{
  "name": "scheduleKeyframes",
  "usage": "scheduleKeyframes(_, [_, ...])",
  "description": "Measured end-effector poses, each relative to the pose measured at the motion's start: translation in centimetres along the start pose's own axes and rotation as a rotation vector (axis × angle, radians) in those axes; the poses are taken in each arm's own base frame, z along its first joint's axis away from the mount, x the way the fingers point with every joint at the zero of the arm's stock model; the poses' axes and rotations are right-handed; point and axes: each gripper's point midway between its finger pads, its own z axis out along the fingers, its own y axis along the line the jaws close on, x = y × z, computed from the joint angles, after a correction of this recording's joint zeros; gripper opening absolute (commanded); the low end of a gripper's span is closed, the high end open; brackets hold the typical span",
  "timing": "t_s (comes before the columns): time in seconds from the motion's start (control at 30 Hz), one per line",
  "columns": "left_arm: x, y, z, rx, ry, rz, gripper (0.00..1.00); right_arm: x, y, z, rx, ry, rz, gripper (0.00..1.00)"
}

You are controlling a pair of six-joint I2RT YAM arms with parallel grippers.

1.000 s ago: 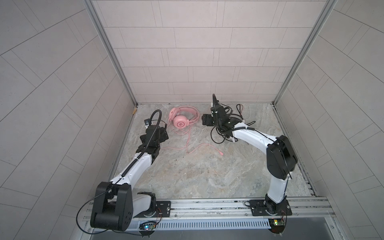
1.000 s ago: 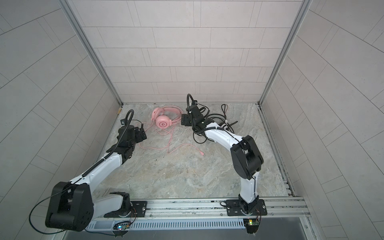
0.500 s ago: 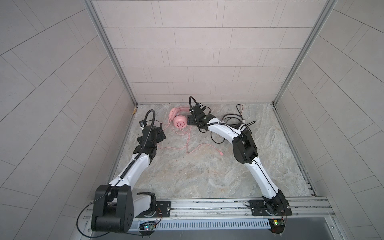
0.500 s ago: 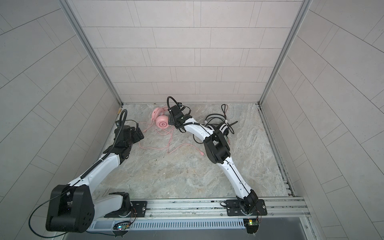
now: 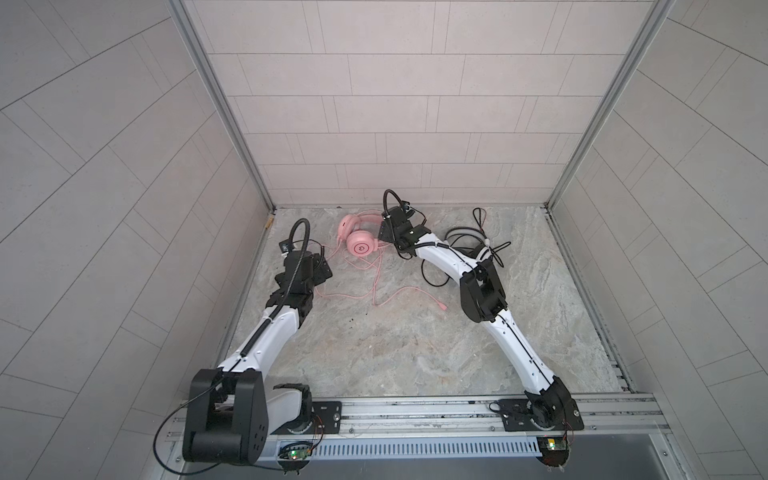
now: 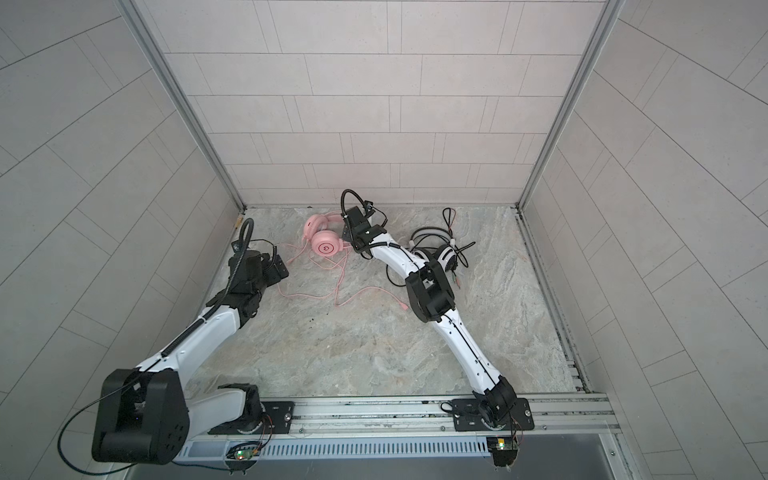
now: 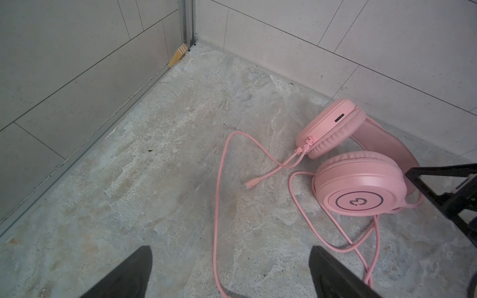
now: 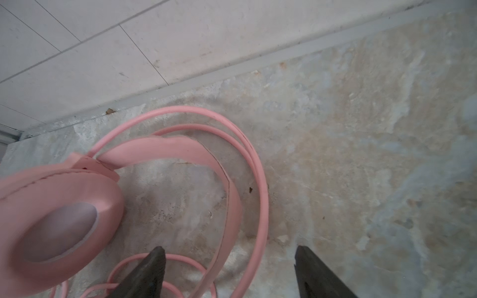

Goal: Wrap the headphones
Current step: 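Reach the right gripper across to the pink headset band while the left arm rises, then grasp the pink headband with the right gripper and lift it toward the left gripper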

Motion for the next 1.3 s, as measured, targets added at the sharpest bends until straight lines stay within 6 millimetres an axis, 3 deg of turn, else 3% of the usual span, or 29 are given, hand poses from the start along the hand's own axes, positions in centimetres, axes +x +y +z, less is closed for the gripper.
scheduleKeyframes(0.2, [0.2, -0.1, 0.0, 0.007, 0.008, -0.002, 1.0, 1.4, -0.3, 1.0, -0.001, 0.03, 0.02, 0.65])
scheduleKeyframes(0.43, [0.3, 0.0, 0.0, 0.004, 0.015, 0.0, 1.0, 0.6, 0.7, 1.3, -0.065, 0.031, 0.066, 0.52])
scheduleKeyframes(0.6, [0.3, 0.0, 0.0, 0.001, 0.013, 0.0, 1.0, 0.7, 0.3, 2.1, -0.102, 0.065, 0.096, 0.47])
scheduleKeyframes(0.83, [0.3, 0.2, 0.0, -0.007, 0.01, 0.0, 1.0, 1.2, -0.1, 2.5, -0.124, 0.097, 0.085, 0.23])
scheduleKeyframes(0.97, [-0.1, 0.4, -0.2, -0.017, -0.006, -0.003, 1.0, 1.6, -0.6, 2.6, -0.132, 0.12, 0.039, 0.14])
scheduleKeyframes(1.13, [-0.6, 0.8, -0.7, -0.033, -0.032, -0.009, 1.0, 1.3, -1.9, 0.7, -0.129, 0.161, -0.057, 0.1])
scheduleKeyframes(1.3, [-0.5, 0.7, -0.7, -0.026, -0.029, -0.012, 1.0, -0.6, -3.0, -2.5, -0.114, 0.168, -0.205, 0.08])
